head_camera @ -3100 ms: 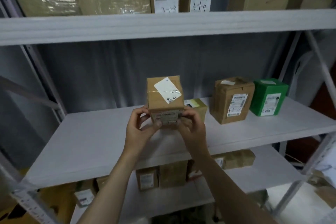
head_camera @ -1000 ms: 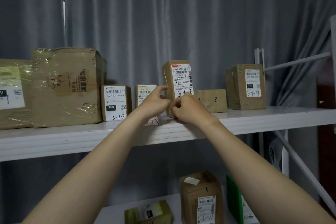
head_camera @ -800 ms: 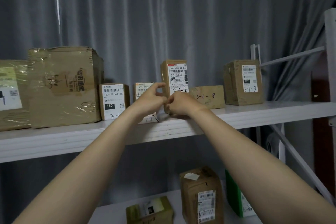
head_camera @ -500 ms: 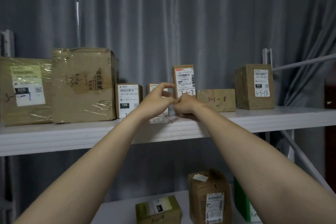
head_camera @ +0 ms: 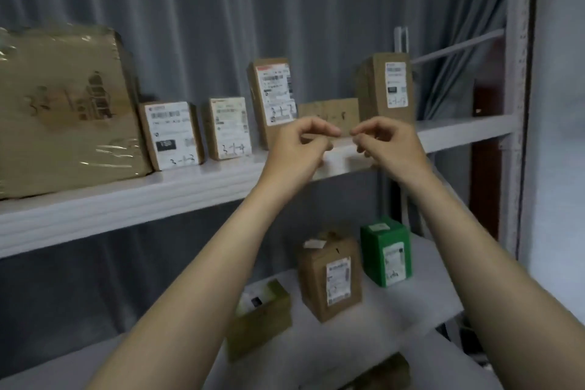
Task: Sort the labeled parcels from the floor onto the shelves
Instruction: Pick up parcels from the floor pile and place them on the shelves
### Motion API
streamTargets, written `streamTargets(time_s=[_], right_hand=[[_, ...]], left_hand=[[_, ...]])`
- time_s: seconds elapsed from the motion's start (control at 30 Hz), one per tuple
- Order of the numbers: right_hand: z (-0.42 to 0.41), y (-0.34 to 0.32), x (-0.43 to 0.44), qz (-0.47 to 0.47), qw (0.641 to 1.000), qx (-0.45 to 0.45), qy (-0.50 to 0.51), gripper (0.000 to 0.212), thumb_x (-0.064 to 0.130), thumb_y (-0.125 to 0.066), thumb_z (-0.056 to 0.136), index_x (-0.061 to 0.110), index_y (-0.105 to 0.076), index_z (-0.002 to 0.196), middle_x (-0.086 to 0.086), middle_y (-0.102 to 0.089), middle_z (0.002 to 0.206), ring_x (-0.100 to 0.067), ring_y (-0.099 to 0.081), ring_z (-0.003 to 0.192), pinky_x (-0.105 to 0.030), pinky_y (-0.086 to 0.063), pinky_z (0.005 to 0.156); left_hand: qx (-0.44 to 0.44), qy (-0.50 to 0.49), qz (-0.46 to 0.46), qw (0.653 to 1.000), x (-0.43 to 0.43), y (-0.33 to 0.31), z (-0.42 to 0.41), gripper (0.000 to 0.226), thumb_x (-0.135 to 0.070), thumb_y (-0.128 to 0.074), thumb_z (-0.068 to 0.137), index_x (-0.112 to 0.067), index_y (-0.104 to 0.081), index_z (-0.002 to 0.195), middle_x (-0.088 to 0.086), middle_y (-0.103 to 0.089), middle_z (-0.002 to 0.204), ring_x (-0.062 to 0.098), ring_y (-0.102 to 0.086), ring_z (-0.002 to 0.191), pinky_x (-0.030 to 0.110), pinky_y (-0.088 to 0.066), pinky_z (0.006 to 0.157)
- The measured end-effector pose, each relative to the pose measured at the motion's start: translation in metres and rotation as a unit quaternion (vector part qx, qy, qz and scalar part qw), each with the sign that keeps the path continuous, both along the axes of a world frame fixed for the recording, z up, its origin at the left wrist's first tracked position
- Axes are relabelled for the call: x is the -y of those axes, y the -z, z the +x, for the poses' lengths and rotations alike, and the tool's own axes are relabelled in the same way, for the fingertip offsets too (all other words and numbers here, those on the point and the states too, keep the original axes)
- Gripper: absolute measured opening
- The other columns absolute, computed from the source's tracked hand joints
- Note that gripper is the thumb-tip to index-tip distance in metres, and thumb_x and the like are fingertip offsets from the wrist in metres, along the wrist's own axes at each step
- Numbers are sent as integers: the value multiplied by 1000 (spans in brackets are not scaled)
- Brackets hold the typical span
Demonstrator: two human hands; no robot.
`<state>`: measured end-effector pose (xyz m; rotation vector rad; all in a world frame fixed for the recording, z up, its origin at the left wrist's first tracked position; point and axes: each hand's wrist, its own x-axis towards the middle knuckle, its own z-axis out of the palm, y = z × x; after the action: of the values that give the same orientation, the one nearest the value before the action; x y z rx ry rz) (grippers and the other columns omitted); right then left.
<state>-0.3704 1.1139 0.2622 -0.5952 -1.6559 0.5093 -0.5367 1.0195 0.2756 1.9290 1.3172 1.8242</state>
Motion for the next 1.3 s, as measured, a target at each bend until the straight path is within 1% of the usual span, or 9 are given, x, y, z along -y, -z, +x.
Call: streamTargets(time_s=[0.13,0.23,0.37,0.47,0.63,0.87,1.03,1.17,1.3], right_hand=[[79,73,12,-60,994,5,90,22,12,-71,91,31,-77,84,8,-70,68,-7,-64,63,-20,-50,52],[144,140,25,-156,974,33,160,20,13,-67,90,30,-76,86,7,-70,66,-10,-64,62,-27,-53,54],[231,227,54,-291,924,85,232,18,14,-64,93,25,-78,89,6,-75,77,-4,-65,69,-23,-53,65],[291,283,71,-377,885,72,262,17,14,-62,94,19,-78,92,-5,-74,86,-14,-63,72,-28,-51,64],[388,382,71,-502,810,69,295,17,25,-61,97,17,-76,99,0,-73,89,-18,-61,76,-34,-52,67],[483,555,9,-648,709,87,264,21,24,-57,100,16,-75,109,-6,-74,98,-22,-62,77,-38,-53,64],[491,703,-20,-735,631,125,214,29,22,-55,99,13,-73,120,-14,-74,110,-32,-72,92,-46,-64,78],[475,819,-23,-792,574,58,202,32,19,-54,100,12,-65,129,-15,-71,113,-37,-73,97,-50,-65,81],[460,929,-24,-828,525,-6,195,38,15,-58,96,12,-63,134,-11,-69,113,-30,-72,85,-52,-64,81]], left_hand=[[-18,97,-68,993,-29,53,66,33,-6,-58,88,-33,-73,78,-14,-75,85,18,-72,89,25,-57,62],[-23,175,-161,971,-54,114,123,31,-4,-57,90,-29,-74,83,-5,-76,82,20,-74,89,30,-58,65],[-31,272,-336,901,-79,208,204,24,-10,-57,97,-26,-75,93,-2,-77,98,17,-76,96,36,-63,75],[-54,311,-415,853,-93,274,268,23,-9,-58,97,-24,-75,93,-3,-76,96,17,-76,92,42,-64,82],[-106,340,-530,770,-121,380,360,13,-20,-65,94,-26,-76,98,-8,-78,104,19,-76,98,34,-62,73],[-61,257,-700,663,-171,561,441,17,-8,-58,100,-19,-70,96,3,-73,97,22,-71,84,38,-58,74],[-42,151,-805,572,-181,705,441,18,-5,-56,98,-18,-68,99,6,-68,87,24,-65,77,42,-52,79],[-64,60,-848,522,-189,810,422,19,2,-57,96,-13,-68,100,13,-69,95,27,-65,81,29,-54,47],[-75,33,-852,516,-212,917,416,26,7,-50,97,-13,-66,90,9,-66,85,22,-62,71,27,-50,47]])
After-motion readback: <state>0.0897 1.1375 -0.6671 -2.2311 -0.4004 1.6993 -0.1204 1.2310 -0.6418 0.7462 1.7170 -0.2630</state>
